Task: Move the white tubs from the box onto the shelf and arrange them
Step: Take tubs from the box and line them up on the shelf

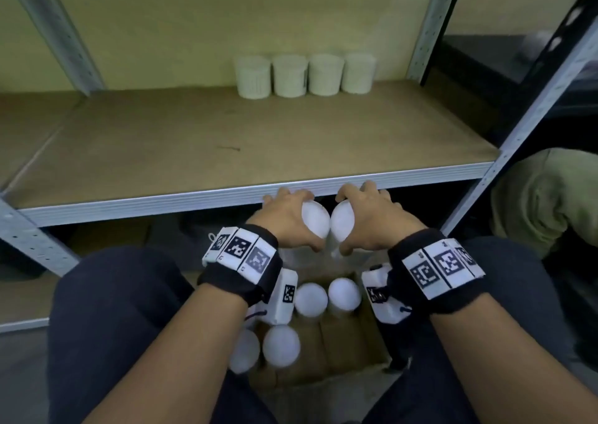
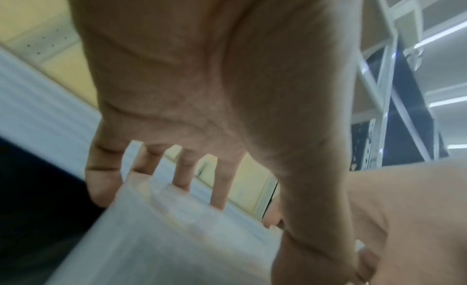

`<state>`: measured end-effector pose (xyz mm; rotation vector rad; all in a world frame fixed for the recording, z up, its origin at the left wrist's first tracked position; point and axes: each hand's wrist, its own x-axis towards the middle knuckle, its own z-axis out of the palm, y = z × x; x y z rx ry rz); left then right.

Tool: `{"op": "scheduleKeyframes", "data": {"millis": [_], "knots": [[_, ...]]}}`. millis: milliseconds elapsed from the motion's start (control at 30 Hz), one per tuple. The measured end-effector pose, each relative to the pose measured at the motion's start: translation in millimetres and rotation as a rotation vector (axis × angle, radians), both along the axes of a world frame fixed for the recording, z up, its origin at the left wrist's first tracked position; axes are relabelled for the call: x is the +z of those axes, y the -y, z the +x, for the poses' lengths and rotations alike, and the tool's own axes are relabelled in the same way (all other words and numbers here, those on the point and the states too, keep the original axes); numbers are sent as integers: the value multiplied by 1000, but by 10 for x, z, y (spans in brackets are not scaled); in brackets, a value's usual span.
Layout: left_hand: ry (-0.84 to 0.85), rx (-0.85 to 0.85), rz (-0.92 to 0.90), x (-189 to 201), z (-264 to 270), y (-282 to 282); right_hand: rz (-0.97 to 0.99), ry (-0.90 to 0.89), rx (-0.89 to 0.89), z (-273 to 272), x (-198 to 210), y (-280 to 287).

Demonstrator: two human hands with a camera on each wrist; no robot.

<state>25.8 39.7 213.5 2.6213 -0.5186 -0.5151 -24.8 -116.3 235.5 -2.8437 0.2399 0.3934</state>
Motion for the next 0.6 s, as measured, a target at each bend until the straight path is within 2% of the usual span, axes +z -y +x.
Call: {"op": "scheduleKeyframes", "data": {"millis": [167, 300, 433, 600], "knots": [[148, 68, -90, 483, -30, -204, 89, 176, 15, 38, 471, -121], [240, 143, -151, 726, 56, -373, 152, 302, 40, 162, 710, -196], [273, 232, -181, 829, 238, -469, 194, 382, 50, 380, 794, -315], [325, 299, -147, 850, 498, -493, 243, 436, 35, 757, 698, -444]]}}
